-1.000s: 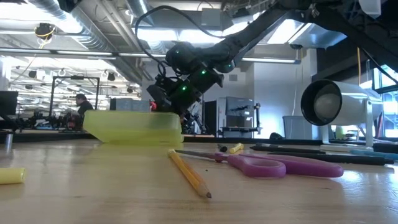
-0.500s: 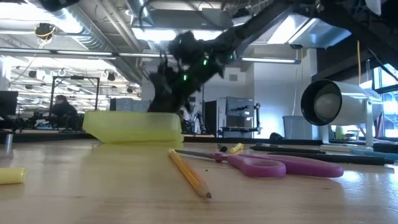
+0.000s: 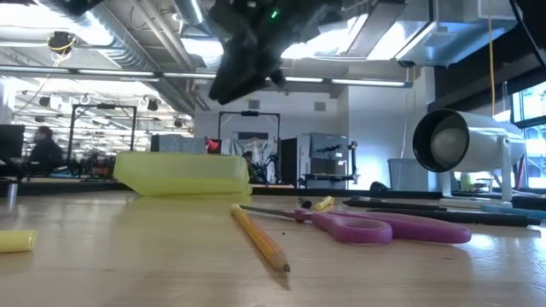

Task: Pick & place school supplies into a supply box
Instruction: Put the light pink pencil into the yellow supply box

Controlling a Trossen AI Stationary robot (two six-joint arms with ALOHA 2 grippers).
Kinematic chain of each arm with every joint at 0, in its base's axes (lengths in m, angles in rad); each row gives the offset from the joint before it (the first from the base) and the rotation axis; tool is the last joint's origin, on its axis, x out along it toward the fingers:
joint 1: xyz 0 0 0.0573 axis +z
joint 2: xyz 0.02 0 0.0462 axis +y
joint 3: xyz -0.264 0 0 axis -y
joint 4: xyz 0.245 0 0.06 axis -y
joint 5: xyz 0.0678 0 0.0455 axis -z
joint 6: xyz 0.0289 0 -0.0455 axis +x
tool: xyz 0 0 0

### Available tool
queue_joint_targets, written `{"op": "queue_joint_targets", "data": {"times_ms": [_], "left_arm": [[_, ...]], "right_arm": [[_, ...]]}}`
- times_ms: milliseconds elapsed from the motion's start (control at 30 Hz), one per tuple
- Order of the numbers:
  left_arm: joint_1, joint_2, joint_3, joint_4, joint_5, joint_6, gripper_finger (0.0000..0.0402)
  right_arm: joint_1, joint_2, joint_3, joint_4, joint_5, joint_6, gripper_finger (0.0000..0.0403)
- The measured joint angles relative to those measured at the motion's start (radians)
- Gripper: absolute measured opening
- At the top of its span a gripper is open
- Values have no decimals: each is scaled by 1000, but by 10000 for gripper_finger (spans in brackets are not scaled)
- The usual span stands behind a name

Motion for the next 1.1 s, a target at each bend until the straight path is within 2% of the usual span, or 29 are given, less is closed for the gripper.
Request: {"op": "queue_joint_targets", "data": {"times_ms": [100, 200, 300, 400, 600, 800, 1100], "left_arm": [[-23, 70, 0, -76, 65, 57, 155], [-43, 151, 0, -171, 121, 106, 155], [-64, 225, 0, -253, 145, 162, 155], [-78, 287, 0, -293, 148, 234, 155], [-83, 391, 0, -312, 203, 299, 155], [-83, 500, 0, -308, 217, 307, 155], [-84, 630, 6, -289, 259, 306, 154]], "right_arm": [[58, -6, 0, -80, 16, 53, 122], [118, -7, -8, -129, 78, 109, 122], [178, -21, -54, -129, 164, 162, 122], [222, -57, -133, -87, 195, 229, 122], [292, -187, -353, 2, 234, 418, 122], [368, -351, -548, 113, 339, 572, 122], [493, -522, -655, 123, 502, 713, 122]]}}
